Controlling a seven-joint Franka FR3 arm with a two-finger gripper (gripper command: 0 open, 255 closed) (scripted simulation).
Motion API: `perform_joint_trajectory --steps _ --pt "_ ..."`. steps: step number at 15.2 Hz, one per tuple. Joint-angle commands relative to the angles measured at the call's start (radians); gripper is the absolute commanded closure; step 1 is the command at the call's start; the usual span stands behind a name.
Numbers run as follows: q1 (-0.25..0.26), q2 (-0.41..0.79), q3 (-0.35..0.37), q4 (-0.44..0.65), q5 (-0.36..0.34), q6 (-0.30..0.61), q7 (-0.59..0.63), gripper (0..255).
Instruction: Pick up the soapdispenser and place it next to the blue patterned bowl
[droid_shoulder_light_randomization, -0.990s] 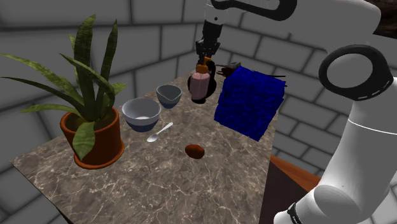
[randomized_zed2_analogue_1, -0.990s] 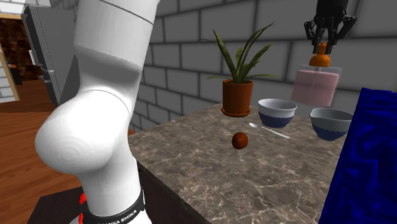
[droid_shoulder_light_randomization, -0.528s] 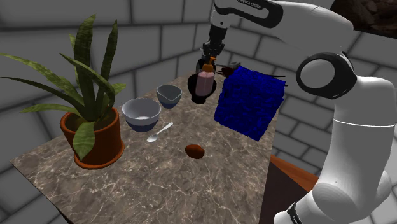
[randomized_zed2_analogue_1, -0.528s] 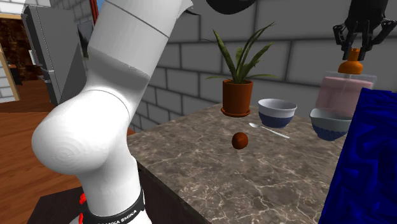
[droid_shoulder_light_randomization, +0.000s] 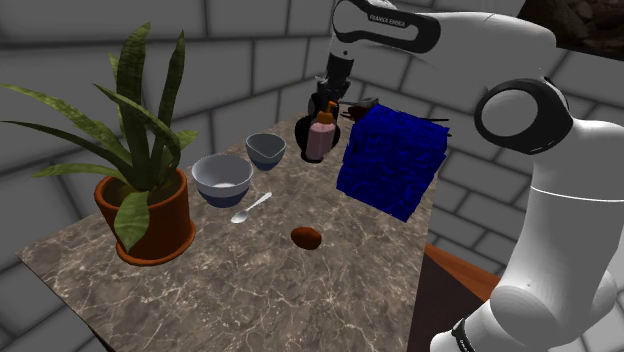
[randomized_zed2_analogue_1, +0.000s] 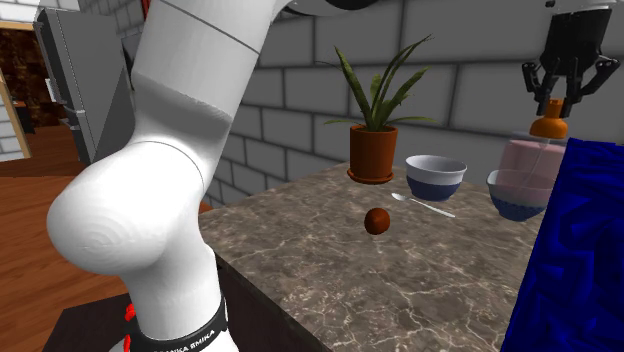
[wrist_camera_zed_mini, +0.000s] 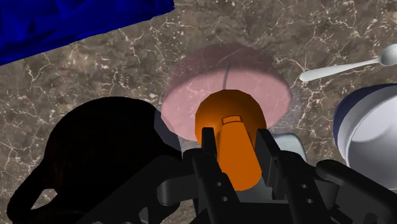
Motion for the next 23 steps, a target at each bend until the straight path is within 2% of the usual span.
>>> perform_joint_trajectory --steps 1,11,23 --pt "-0.006 -0.017 0.000 -0.051 0.004 0.035 -0.001 255" --pt "-0.020 -0.037 -0.001 -0.217 0.007 0.181 0.000 255" --pt "-0.026 -0.022 -0.005 -0.357 0.001 0.335 0.004 255"
